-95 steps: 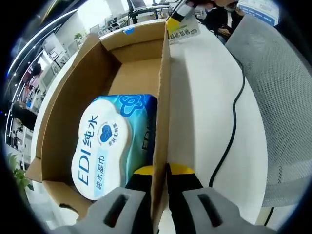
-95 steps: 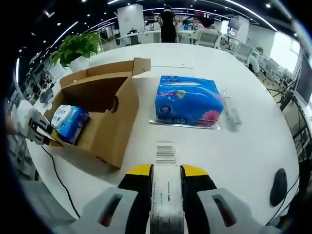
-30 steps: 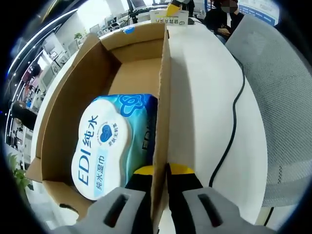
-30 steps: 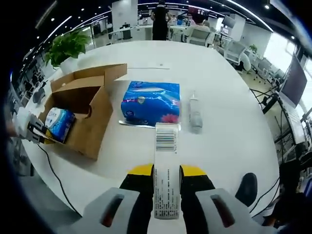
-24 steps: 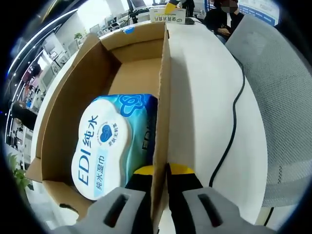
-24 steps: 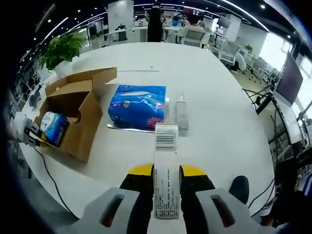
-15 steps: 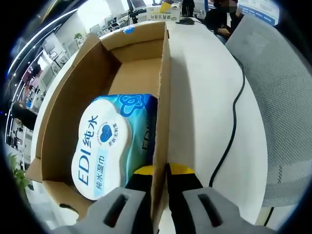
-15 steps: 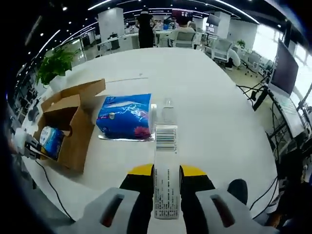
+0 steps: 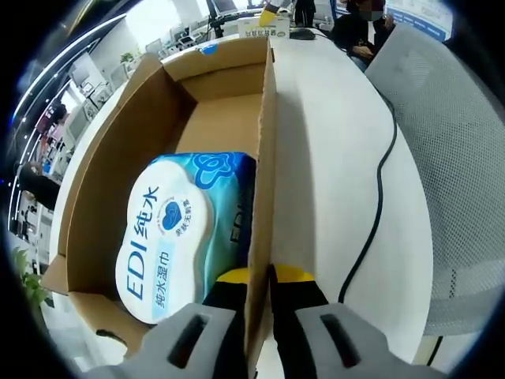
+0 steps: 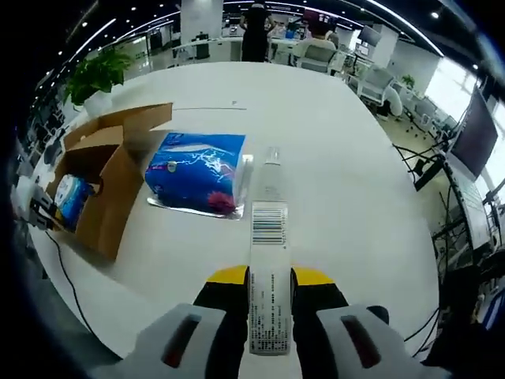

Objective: Operate the shoe box by opening the lid, removing the specified soft item, and placing it in the target area until the item is outside and the box remains undamaged.

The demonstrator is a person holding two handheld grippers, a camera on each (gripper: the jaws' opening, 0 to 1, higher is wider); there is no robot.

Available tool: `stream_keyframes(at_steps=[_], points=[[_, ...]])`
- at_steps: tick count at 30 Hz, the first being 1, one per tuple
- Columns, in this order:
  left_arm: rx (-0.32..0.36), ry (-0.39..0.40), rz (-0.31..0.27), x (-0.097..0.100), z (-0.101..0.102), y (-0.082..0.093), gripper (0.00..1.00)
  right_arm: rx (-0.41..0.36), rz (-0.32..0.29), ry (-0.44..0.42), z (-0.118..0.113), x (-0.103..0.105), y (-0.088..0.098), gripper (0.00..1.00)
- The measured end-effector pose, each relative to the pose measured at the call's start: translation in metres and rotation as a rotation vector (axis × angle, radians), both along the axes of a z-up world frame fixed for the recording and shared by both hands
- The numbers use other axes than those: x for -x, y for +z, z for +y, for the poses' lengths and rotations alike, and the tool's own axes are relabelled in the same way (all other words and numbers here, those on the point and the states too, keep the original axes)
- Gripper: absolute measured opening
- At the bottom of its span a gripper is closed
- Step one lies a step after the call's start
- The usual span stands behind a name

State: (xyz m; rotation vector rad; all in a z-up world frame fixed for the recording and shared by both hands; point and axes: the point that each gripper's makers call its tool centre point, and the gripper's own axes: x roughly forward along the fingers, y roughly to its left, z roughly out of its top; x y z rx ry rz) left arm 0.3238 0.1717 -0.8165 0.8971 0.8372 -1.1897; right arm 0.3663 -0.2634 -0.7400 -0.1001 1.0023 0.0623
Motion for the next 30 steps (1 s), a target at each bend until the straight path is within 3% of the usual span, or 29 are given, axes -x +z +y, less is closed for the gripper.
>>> stream_keyframes(at_steps=[6,22,30], points=[[0.0,0.001,-0.001,0.0,0.0,0.0,0.04,0.008,-0.004,-0.003,-0.012,-0.004,-0.01,0.16],[-0.004,0.01,0.005,-0.001,0.0,0.0,0.04,-0.019,0.015,-0.016,-0.006,-0.002,-0.029,0.16],[-0.004,0.007,0.006,-0.001,0.0,0.0,0.04,-0.023,0.005,0.002,-0.003,-0.003,-0.027,0.16]])
